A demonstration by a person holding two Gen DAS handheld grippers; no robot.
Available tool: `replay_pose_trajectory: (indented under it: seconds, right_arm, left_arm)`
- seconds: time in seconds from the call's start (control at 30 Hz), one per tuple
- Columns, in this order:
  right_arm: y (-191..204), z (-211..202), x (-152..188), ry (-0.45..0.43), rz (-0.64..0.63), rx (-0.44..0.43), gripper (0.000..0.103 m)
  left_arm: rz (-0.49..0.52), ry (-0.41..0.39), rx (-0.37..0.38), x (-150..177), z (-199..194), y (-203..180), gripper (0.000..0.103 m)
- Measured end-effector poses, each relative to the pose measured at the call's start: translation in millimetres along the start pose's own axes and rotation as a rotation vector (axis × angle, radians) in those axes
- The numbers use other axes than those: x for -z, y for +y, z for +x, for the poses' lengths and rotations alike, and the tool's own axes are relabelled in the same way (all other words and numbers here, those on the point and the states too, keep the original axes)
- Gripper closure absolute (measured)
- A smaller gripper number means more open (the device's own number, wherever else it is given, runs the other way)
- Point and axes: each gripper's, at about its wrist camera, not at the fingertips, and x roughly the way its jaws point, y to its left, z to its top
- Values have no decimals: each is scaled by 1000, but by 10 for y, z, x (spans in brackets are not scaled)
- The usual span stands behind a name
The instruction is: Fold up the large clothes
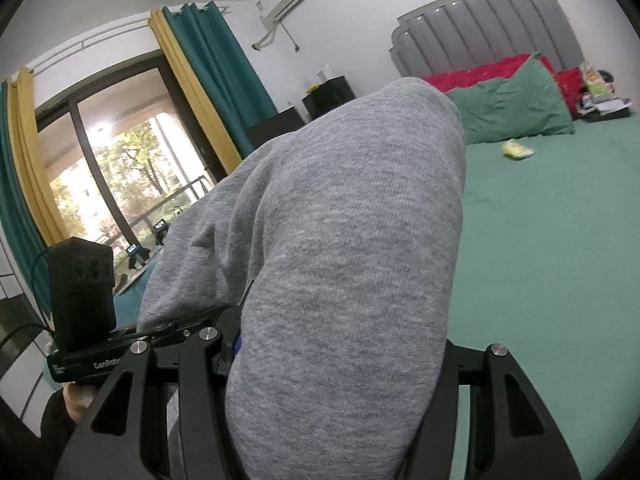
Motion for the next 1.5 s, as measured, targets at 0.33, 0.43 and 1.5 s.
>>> replay_pose_trajectory:
  seconds: [0.33, 0.43, 1.5]
  right_arm:
    - [218, 1130, 222, 93, 69, -91, 48]
    - [121, 1519, 411, 166, 132, -83, 47]
    - [-105, 1264, 945, 436, -17, 120, 5]
  left_arm:
    - [-67, 57, -98, -37, 76, 1172, 62]
    - [-117, 147, -103, 55, 314, 1574, 54]
    - [-199, 229, -524, 969, 74, 1438, 31]
